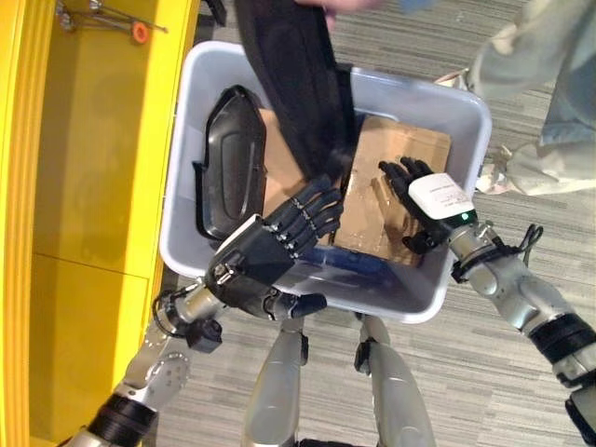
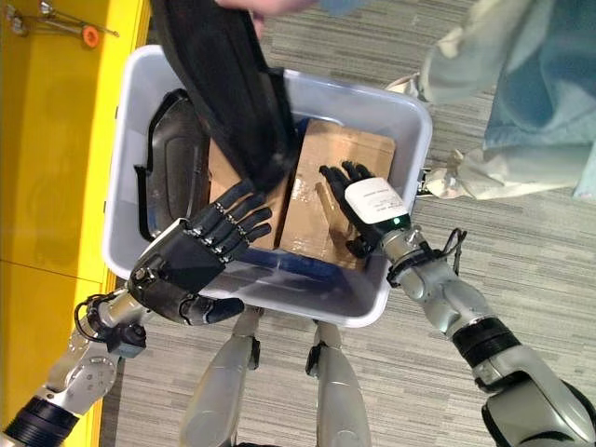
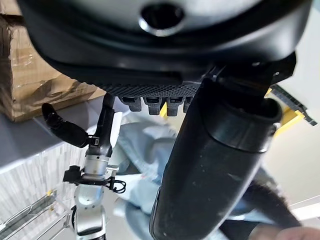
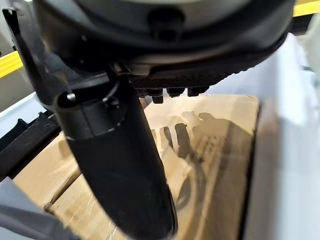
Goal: Move parts from the plastic box to the shelf.
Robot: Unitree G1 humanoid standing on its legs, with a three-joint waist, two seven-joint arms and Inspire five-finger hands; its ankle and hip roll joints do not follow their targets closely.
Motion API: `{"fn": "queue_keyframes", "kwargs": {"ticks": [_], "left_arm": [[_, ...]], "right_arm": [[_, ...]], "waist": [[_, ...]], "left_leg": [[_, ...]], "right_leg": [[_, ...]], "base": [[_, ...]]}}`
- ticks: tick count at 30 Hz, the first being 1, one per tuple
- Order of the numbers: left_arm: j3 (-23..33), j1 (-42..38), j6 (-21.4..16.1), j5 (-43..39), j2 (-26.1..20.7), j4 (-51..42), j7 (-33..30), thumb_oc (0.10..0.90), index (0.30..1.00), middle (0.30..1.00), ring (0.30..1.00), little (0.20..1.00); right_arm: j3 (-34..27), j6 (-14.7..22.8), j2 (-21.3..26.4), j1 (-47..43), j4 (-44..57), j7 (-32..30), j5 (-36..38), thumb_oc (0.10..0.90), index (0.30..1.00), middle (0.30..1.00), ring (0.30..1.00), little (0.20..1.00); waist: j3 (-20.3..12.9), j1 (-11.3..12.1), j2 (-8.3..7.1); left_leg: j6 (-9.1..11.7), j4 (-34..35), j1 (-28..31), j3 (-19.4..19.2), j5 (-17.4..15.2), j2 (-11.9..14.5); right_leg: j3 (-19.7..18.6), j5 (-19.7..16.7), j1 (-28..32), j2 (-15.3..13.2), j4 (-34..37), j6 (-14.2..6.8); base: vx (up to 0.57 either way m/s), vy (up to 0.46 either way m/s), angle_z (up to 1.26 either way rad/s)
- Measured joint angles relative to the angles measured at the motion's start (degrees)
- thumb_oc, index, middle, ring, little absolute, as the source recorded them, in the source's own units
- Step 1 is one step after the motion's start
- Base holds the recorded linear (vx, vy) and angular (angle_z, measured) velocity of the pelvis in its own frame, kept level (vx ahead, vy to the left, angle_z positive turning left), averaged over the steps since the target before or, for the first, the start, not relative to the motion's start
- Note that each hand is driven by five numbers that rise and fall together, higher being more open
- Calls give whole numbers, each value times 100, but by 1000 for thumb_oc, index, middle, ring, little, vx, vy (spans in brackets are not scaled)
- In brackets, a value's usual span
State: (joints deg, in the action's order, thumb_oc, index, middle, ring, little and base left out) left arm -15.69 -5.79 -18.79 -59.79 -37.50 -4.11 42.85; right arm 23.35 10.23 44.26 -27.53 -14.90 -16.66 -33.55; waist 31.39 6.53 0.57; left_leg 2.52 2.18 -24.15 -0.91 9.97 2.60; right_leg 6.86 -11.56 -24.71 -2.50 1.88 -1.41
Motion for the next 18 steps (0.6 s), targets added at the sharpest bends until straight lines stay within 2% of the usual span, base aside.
{"fn": "queue_keyframes", "kwargs": {"ticks": [4,7,12,18], "left_arm": [[12,105,-13,181,204,0,-156,900,1000,1000,1000,1000],[16,112,-129,201,288,-13,-230,900,1000,1000,1000,1000],[26,353,-166,177,281,-101,-225,900,1000,1000,1000,1000],[30,533,-168,158,276,-110,-223,900,1000,1000,1000,1000]], "right_arm": [[-537,232,-363,592,827,-159,471,900,1000,1000,1000,1000],[-671,459,-524,775,1239,-242,565,900,1000,1000,1000,1000],[-729,733,-514,984,1725,-25,547,900,1000,1000,1000,1000],[-733,738,-385,1057,1728,6,552,900,1000,1000,1000,1000]], "waist": [[2,-223,-6],[1,-472,-3],[-2,-470,8],[-3,-439,14]], "left_leg": [[-41,12,251,-190,-33,-1],[-39,23,510,-209,-57,6],[-32,115,927,-339,-76,20],[-23,129,1135,-335,-112,16]], "right_leg": [[-187,2,146,-3,-40,-5],[-207,55,400,2,-20,-71],[-315,57,745,22,48,-72],[-308,43,1005,18,151,-56]], "base": [[12,96,-18],[26,75,-6],[22,79,-10],[31,43,1]]}}
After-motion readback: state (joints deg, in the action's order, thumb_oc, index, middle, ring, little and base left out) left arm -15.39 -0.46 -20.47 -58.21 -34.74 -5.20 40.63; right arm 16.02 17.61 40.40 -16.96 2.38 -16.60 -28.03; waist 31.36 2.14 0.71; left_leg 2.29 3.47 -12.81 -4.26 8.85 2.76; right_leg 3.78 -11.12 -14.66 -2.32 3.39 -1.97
